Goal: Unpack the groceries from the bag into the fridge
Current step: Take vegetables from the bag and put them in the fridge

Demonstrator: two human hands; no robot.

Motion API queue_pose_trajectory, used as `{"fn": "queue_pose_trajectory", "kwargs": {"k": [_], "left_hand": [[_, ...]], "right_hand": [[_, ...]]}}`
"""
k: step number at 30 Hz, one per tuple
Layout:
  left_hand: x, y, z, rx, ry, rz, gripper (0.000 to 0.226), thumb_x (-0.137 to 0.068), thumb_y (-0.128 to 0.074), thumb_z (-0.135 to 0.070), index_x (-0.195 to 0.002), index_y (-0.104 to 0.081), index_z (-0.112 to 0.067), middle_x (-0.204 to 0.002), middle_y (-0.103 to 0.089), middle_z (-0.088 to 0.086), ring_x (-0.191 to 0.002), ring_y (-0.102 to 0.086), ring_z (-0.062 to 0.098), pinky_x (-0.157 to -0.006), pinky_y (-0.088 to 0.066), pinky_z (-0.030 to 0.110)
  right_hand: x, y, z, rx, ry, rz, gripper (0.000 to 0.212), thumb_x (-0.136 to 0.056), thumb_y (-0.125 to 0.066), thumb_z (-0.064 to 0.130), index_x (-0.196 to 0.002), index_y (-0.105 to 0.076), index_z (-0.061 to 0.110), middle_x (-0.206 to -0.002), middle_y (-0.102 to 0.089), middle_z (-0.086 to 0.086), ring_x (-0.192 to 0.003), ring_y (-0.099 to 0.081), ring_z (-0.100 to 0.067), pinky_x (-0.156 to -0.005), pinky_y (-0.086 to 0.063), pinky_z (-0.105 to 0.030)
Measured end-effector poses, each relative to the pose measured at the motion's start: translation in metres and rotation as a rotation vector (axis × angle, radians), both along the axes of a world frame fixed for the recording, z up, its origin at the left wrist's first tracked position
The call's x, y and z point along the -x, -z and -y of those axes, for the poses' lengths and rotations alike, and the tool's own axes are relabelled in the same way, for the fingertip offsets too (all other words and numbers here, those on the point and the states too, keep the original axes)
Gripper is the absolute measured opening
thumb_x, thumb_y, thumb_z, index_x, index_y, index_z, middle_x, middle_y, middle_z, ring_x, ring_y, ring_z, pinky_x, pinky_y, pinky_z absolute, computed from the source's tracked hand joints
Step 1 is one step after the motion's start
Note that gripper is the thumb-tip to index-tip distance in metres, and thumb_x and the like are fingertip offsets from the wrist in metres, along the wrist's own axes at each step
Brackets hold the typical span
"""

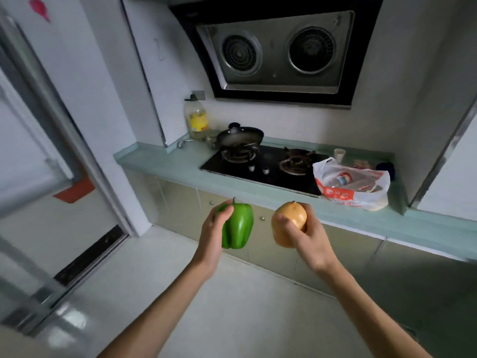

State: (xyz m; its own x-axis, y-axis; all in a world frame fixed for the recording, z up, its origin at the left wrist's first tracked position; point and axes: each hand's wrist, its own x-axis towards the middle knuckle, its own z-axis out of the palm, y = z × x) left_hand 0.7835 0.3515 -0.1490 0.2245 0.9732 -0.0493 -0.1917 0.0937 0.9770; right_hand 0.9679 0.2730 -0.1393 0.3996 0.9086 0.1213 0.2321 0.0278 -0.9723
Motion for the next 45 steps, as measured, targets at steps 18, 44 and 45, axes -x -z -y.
{"fn": "queue_pose_trajectory", "kwargs": {"k": [18,44,45], "left_hand": [[0.433,-0.03,0.051,-0.048,-0.588,0.044,0.066,-0.058,-0.069,-0.044,-0.12,-0.065,-0.024,-0.125,-0.065,0.008,-0.115,-0.062,0.028,-0.09,-0.05,0.045],[0.791,-0.12,0.184,-0.337,-1.389,-0.896,0.075,-0.065,-0.083,-0.05,-0.134,-0.053,-0.043,-0.122,-0.043,-0.004,-0.117,-0.053,0.011,-0.097,-0.053,0.031],[0.802,-0.123,0.183,-0.298,-1.397,-1.001,0.08,-0.063,-0.083,-0.056,-0.135,-0.052,-0.043,-0.118,-0.042,-0.004,-0.115,-0.052,0.011,-0.099,-0.052,0.031]], "right_hand": [[0.412,-0.029,-0.065,-0.028,-0.654,-0.083,0.05,-0.065,-0.072,0.061,-0.103,-0.051,0.037,-0.099,-0.063,0.007,-0.087,-0.063,-0.007,-0.057,-0.051,-0.015],[0.874,-0.115,-0.126,-0.494,-1.528,0.195,0.061,-0.07,-0.071,0.056,-0.126,-0.051,0.042,-0.119,-0.048,0.02,-0.105,-0.054,0.0,-0.086,-0.049,-0.021],[0.889,-0.119,-0.132,-0.502,-1.558,0.206,0.065,-0.07,-0.072,0.054,-0.129,-0.049,0.039,-0.121,-0.047,0.017,-0.105,-0.054,-0.001,-0.085,-0.048,-0.019]]}}
